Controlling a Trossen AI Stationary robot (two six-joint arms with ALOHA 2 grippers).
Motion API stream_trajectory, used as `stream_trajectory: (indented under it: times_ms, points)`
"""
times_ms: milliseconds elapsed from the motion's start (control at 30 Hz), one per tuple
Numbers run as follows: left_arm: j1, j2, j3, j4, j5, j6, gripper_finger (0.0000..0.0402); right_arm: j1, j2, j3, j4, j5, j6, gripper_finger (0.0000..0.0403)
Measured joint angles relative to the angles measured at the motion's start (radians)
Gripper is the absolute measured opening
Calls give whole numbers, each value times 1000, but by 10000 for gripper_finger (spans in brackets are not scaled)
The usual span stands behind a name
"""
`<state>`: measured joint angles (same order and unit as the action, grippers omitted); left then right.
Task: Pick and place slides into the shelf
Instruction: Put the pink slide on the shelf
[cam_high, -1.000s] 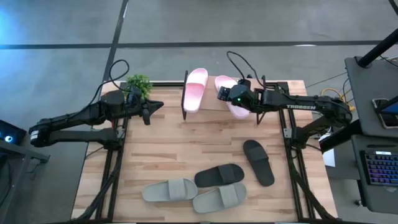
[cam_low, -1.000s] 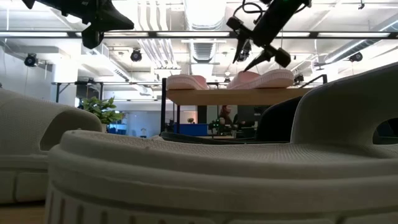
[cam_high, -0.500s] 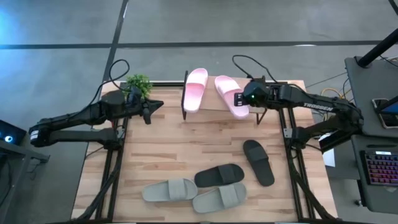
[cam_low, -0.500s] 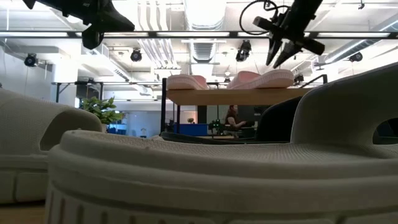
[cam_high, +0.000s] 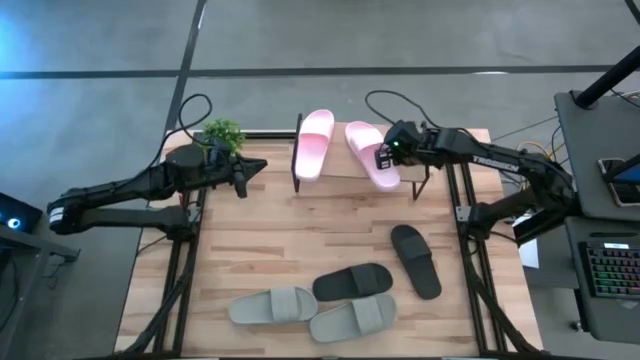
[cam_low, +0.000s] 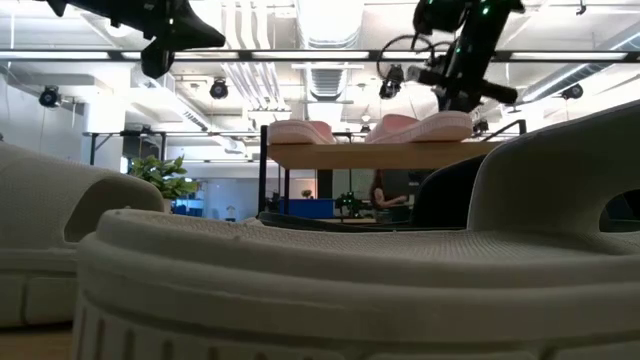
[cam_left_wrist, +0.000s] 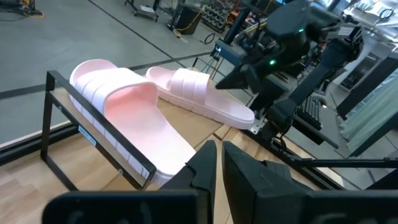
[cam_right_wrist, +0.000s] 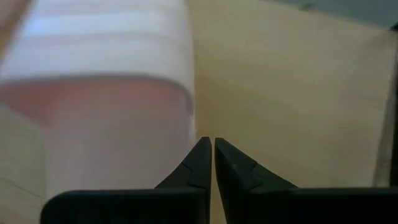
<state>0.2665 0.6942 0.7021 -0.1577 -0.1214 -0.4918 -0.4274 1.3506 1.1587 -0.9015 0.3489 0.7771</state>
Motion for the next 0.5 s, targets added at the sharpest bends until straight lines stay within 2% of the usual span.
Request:
stream_trajectory:
  times_ms: [167, 333, 500]
  points:
    - [0, -1, 0, 0, 0, 0, 11, -1, 61, -1, 42, -43, -31, 13]
    - [0, -3, 0, 0, 0, -1, 11, -1, 72, -2, 196, -135, -59, 13]
    - [0, -3, 0, 0, 0, -2, 11, -3, 73, -2, 260, -146, -71, 13]
